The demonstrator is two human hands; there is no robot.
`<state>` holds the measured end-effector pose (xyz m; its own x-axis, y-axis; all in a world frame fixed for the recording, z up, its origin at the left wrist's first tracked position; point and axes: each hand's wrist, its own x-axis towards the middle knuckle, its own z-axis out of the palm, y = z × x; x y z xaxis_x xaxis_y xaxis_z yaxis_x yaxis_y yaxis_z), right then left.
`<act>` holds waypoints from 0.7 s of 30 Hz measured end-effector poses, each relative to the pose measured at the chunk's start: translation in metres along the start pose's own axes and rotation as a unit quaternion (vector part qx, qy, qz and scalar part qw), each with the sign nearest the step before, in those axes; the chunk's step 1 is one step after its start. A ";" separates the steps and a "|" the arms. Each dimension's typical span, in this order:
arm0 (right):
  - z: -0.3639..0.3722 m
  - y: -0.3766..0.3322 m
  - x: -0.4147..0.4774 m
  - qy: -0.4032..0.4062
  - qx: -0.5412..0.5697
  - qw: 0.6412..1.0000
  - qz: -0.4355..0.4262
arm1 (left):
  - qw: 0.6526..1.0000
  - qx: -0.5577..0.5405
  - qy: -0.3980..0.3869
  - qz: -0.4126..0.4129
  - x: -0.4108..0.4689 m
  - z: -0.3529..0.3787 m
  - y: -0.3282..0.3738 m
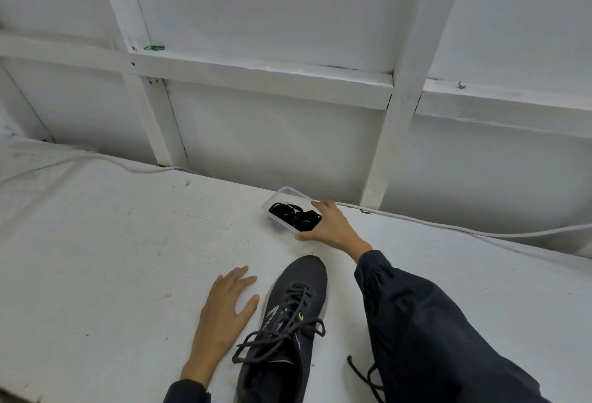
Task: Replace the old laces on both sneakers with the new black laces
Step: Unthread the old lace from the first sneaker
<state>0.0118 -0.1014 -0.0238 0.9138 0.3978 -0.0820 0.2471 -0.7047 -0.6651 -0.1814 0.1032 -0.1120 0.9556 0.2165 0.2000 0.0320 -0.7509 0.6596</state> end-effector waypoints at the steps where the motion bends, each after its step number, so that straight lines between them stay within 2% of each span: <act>1: -0.008 0.005 -0.002 -0.008 -0.009 1.000 -0.007 | 1.000 0.000 -0.003 0.002 0.000 -0.001 0.000; 9: -0.093 0.066 -0.052 -0.017 0.010 1.000 0.000 | 1.000 0.004 -0.019 -0.009 0.002 0.002 -0.001; 16: -0.148 0.141 -0.122 -0.006 0.022 0.996 0.081 | 0.999 0.005 -0.037 -0.031 0.001 0.001 -0.010; 21: -0.178 0.185 -0.156 -0.011 0.043 0.990 0.131 | 0.999 -0.002 -0.031 -0.008 0.001 0.001 -0.003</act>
<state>-0.0278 -0.3981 -0.0022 0.9354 0.2218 -0.2754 -0.0262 -0.7334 -0.6793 -0.1804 0.1052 -0.1147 0.9711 0.1894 0.1450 0.0459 -0.7451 0.6654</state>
